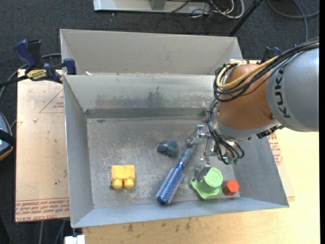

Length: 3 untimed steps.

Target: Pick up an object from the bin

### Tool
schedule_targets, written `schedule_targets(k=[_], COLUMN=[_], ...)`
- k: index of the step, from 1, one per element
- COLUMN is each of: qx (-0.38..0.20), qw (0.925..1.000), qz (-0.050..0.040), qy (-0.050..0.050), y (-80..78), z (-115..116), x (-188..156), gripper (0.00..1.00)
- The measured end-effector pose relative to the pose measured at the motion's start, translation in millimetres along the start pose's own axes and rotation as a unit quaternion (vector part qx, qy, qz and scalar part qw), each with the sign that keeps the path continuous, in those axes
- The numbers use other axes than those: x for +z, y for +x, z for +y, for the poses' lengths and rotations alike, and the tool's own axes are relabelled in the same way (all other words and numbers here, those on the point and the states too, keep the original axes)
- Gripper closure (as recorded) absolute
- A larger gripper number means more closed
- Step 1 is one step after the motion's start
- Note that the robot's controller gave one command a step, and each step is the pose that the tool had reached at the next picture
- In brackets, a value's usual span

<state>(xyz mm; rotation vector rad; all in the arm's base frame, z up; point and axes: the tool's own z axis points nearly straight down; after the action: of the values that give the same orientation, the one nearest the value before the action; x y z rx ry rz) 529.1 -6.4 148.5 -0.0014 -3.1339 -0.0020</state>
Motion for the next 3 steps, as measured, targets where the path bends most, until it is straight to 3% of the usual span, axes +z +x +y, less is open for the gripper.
schedule_targets(k=[1,2,3], qx=[0.041,0.177,0.176], qw=[0.9991,0.9843,0.9843], qz=[-0.0059,-0.0036,-0.0085], qy=[0.0,-0.002,-0.003], y=[-36.2,-67.2,-69.7], z=[48,39,40], x=[54,73,70], gripper=[0.0,0.0,1.0])
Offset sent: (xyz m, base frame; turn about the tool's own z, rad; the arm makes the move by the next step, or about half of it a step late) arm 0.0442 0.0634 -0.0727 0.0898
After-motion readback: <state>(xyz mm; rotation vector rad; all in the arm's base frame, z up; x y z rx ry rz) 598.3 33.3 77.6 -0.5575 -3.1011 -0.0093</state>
